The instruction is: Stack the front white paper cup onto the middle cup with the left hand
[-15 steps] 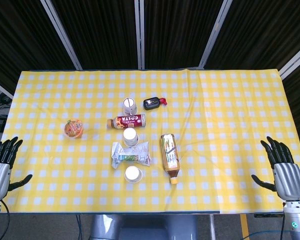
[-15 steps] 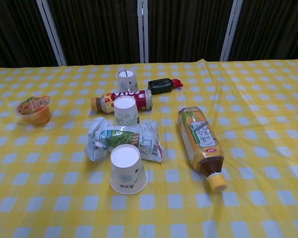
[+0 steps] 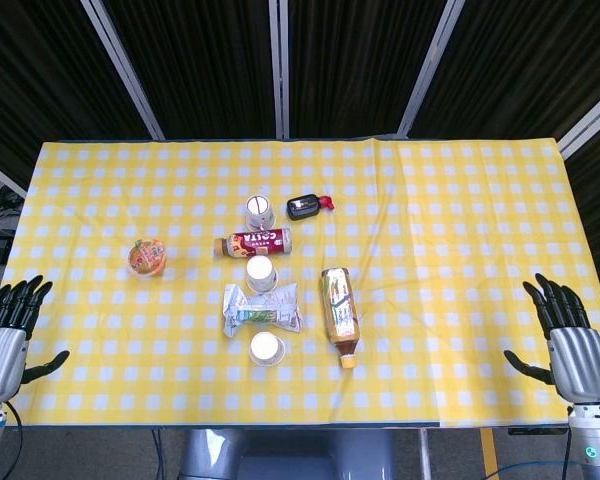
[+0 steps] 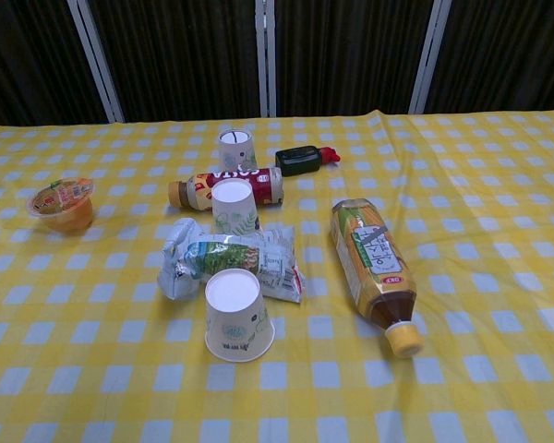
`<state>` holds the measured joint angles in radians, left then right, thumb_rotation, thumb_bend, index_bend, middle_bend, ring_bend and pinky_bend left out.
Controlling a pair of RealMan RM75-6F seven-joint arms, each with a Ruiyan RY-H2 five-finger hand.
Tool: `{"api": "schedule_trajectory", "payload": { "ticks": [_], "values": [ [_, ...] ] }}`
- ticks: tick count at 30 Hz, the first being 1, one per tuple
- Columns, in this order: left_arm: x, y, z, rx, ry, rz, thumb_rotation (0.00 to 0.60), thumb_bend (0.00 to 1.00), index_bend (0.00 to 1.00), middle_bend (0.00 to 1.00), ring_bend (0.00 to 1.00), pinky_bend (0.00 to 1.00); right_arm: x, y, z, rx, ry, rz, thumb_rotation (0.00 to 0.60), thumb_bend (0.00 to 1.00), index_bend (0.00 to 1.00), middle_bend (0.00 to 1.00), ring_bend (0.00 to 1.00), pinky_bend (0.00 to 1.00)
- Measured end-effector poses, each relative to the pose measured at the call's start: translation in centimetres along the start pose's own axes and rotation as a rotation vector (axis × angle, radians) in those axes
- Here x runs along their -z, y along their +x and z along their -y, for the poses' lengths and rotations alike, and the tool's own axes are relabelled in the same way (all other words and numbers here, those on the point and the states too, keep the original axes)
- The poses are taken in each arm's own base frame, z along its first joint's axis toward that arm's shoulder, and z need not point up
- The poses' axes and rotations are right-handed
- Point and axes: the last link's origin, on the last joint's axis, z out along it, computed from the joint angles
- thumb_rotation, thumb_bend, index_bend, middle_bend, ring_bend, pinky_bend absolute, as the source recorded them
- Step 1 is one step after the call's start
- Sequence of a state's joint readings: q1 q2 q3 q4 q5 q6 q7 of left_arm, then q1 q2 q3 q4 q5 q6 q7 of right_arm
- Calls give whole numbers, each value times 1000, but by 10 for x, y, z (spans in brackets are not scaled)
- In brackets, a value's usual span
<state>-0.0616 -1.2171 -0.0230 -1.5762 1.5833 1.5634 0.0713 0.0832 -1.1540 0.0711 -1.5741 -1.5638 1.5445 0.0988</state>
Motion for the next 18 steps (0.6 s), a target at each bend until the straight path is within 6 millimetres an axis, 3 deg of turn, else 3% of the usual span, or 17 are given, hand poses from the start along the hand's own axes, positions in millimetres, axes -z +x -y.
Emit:
{"api": "schedule_trajectory", "payload": {
  "ticks": [18],
  "values": [
    [0, -1, -5, -11, -30, 7, 600, 0, 0, 0, 0, 0, 1, -6, -1, 21, -1, 21, 600, 44, 0, 0, 0, 0]
  ]
}}
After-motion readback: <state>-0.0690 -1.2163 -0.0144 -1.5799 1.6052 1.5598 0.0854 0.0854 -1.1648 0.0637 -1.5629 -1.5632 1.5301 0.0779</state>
